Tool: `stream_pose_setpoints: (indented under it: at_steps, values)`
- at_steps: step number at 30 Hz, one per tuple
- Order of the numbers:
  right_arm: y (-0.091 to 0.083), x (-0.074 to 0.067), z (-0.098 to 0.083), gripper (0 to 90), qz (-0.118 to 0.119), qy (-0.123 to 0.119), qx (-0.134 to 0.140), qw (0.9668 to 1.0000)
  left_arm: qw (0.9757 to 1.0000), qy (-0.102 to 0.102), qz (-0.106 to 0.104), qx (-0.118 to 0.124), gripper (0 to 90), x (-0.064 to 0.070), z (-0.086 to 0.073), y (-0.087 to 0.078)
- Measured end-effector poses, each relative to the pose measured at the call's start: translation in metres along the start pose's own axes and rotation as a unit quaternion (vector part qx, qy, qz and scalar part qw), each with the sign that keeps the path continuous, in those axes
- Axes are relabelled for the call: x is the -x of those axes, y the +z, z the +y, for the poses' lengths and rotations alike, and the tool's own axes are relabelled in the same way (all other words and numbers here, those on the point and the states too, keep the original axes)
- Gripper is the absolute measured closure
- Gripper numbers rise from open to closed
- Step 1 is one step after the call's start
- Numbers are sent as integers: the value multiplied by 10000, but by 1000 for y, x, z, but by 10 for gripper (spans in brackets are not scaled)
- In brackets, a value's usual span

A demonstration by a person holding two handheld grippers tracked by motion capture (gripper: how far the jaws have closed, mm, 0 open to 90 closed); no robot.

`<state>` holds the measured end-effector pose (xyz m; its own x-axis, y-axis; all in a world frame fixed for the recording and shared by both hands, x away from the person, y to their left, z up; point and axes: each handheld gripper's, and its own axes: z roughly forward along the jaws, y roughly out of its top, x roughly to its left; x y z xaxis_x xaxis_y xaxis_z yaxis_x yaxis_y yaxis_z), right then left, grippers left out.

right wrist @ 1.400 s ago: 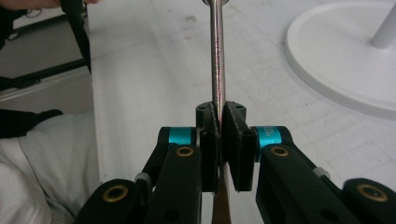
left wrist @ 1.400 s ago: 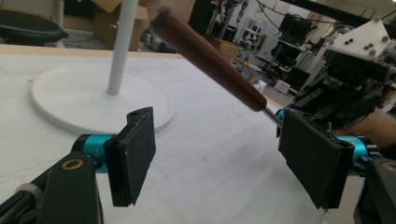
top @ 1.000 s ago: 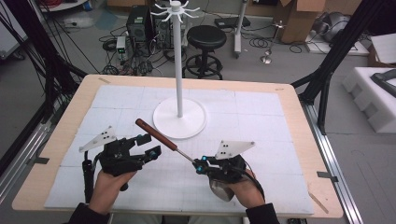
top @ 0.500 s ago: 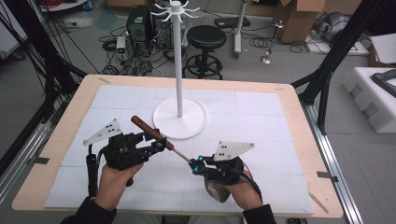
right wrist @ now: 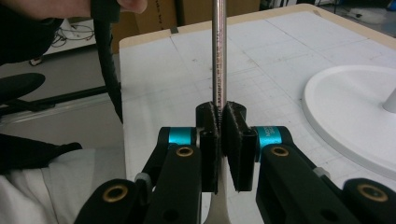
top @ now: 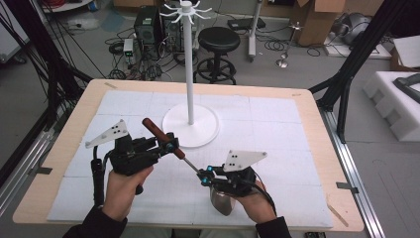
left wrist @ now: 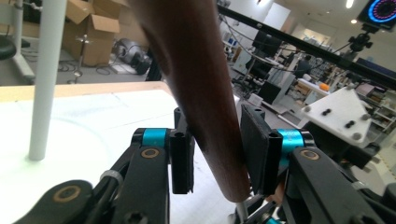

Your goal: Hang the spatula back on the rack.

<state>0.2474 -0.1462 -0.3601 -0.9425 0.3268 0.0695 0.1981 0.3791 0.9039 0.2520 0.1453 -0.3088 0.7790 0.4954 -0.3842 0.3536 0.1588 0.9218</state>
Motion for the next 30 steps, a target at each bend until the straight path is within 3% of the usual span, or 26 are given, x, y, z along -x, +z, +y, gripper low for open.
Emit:
stream_pose_setpoints:
  at_steps: [14,23,26,28,30]
  values:
    - [9,-5,7,842,366,-92,11,9993,9981,153,-595,95,729,9,8,-6]
    - [14,-4,8,820,762,-18,126,9970,9947,387,-943,147,732,12,11,-7]
    - [13,-2,8,693,909,149,279,9954,9932,400,-1082,149,732,15,13,-7]
    - [11,0,9,656,1044,250,426,9933,9921,442,-1170,118,732,17,14,-6]
    - [9,3,10,616,1262,350,615,9895,9908,517,-1247,58,732,19,16,-5]
